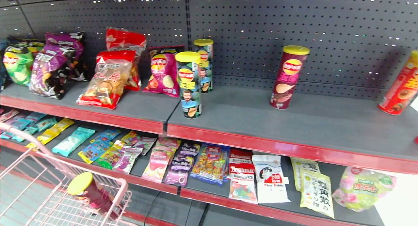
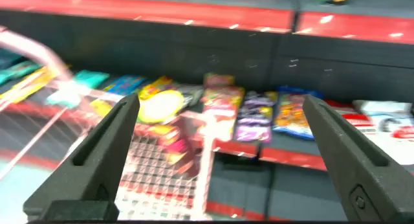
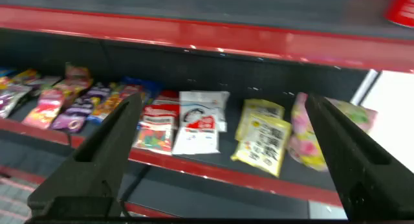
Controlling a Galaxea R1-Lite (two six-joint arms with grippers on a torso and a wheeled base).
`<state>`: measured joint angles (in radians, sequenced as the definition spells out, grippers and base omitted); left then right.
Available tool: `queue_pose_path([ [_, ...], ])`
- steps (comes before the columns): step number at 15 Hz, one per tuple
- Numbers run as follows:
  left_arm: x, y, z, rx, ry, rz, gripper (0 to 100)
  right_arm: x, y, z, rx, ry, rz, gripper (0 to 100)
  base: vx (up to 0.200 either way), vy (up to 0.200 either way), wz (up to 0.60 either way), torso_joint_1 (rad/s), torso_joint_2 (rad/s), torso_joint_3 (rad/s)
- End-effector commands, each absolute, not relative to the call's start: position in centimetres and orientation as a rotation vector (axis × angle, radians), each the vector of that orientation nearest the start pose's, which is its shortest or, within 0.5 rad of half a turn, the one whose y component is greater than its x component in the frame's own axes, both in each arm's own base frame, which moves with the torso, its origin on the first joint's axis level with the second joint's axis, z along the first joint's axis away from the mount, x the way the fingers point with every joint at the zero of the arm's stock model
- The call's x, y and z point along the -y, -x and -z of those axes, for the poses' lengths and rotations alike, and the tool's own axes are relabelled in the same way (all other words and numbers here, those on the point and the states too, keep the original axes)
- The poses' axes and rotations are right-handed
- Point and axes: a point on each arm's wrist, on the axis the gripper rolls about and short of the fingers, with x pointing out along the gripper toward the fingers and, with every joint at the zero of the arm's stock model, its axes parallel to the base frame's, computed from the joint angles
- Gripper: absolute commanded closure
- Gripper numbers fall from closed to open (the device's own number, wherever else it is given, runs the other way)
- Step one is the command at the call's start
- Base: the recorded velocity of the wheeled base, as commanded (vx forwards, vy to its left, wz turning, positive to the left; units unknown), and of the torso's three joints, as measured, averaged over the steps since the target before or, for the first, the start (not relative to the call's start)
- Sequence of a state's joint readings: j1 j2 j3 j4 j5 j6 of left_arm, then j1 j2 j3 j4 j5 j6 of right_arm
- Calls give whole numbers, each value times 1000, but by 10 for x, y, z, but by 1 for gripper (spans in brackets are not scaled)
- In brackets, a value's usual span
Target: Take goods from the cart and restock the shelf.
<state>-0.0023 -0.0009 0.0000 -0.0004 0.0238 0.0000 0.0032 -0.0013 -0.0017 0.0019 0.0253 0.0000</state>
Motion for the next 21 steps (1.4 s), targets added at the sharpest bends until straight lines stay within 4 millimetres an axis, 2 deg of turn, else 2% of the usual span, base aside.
queue_pose_path([
  [1, -1, 23, -75, 0, 0, -23, 0, -1, 23, -76, 0, 0, -29, 0, 0, 0, 600, 7, 7, 2],
  [4, -1, 23, -76, 2, 0, -21, 0, -1, 23, -76, 0, -2, -29, 0, 0, 0, 600, 4, 2, 2],
  [10, -1, 23, -75, 0, 0, -23, 0, 0, 23, -76, 0, -3, -23, 0, 0, 0, 0, -25, 55, 32],
  [21, -1, 23, -75, 0, -2, -20, 0, 0, 23, -76, 0, -5, -23, 0, 0, 0, 0, -178, 468, 289],
])
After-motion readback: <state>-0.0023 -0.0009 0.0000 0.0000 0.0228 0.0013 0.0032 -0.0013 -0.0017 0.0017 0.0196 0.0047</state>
